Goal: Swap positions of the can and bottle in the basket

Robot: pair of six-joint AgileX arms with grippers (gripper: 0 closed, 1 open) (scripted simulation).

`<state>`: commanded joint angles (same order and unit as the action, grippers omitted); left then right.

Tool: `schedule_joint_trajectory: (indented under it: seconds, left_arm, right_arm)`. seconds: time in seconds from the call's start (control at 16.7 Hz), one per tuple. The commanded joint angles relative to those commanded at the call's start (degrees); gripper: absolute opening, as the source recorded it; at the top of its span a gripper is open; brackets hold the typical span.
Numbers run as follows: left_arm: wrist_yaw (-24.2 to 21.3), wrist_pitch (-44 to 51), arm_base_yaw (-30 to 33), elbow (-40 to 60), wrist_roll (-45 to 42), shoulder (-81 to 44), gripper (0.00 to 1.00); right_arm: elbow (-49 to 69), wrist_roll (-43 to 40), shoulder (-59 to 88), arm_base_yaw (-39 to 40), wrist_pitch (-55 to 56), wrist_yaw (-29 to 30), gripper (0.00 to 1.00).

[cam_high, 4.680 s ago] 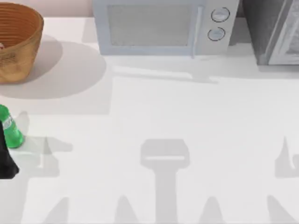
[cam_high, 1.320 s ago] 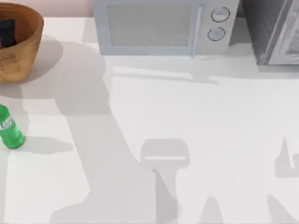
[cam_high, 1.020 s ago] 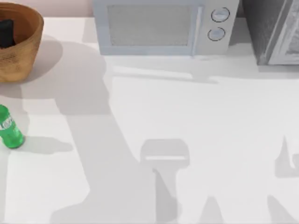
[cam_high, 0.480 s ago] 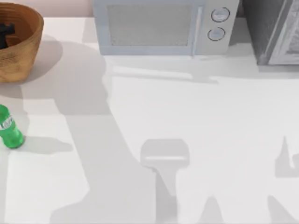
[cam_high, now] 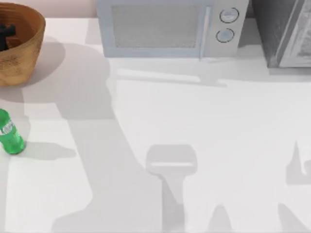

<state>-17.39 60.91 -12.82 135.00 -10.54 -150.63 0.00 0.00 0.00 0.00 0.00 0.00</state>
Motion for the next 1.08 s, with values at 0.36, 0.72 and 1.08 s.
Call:
schedule_joint_trajectory:
  seconds: [0.36, 0.72, 1.08]
  left_arm:
    - [0.1, -0.6, 0.4, -3.4, 0.8, 5.1, 0.00]
    - [2.8, -9.3, 2.0, -23.4, 2.6, 26.4, 0.00]
    - [6.7, -24.5, 5.4, -55.5, 4.6, 64.5, 0.00]
  right_arm:
    - [0.0, 0.0, 0.0, 0.0, 0.0, 0.0, 1.00]
    - [0.0, 0.0, 0.0, 0.0, 0.0, 0.0, 1.00]
    - [0.0, 0.0, 0.0, 0.0, 0.0, 0.0, 1.00]
